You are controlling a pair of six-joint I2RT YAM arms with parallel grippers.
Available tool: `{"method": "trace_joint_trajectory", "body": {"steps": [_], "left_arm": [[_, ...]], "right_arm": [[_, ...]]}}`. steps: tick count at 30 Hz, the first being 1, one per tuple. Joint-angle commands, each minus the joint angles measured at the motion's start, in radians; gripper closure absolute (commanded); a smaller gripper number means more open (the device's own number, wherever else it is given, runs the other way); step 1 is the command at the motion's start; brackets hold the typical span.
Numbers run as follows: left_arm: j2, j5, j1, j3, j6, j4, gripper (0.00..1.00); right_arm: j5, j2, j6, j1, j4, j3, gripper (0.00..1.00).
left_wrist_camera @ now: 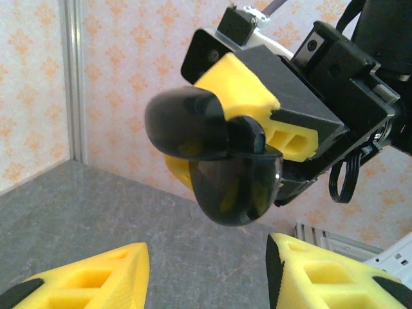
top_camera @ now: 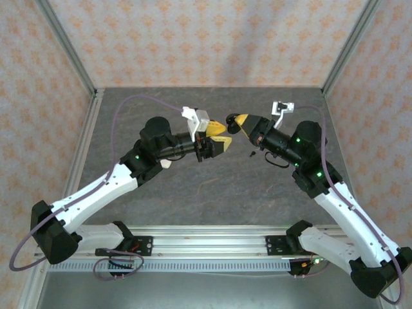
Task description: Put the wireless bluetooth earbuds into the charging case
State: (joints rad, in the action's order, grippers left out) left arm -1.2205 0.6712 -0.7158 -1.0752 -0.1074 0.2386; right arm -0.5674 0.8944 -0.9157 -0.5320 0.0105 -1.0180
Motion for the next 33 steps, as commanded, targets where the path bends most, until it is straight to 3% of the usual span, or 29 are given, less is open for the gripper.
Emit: {"method": "trace_joint_trajectory", "body": {"steps": [1,14,19,26,29,33], "left_arm": [[-0.012,-0.009,-0.020,-0.051,-0.007,0.007,0.50],[-0.072,-0.028,-0.049,-0.121,-0.022,0.003,0.51],[-0.084,-0.027,-0.052,-0.127,-0.025,0.000,0.68],[-0.095,-0.036,-0.051,-0.144,-0.015,-0.032,0.82],[-0.096,-0.032,-0.051,-0.147,-0.003,-0.050,0.89],[-0.083,-0.027,-0.051,-0.121,0.028,-0.067,0.95]], "right_arm": [[0.043,-0.014,0.049,-0.007,-0.007,-0.005,0.93],[0.053,-0.015,0.106,-0.011,0.049,-0.013,0.94],[0.054,-0.015,0.120,-0.013,0.065,-0.016,0.94],[0.047,-0.014,0.152,-0.013,0.090,-0.022,0.92],[0.045,-0.015,0.179,-0.013,0.118,-0.034,0.85],[0.076,-0.022,0.262,-0.011,0.248,-0.104,0.59]]}}
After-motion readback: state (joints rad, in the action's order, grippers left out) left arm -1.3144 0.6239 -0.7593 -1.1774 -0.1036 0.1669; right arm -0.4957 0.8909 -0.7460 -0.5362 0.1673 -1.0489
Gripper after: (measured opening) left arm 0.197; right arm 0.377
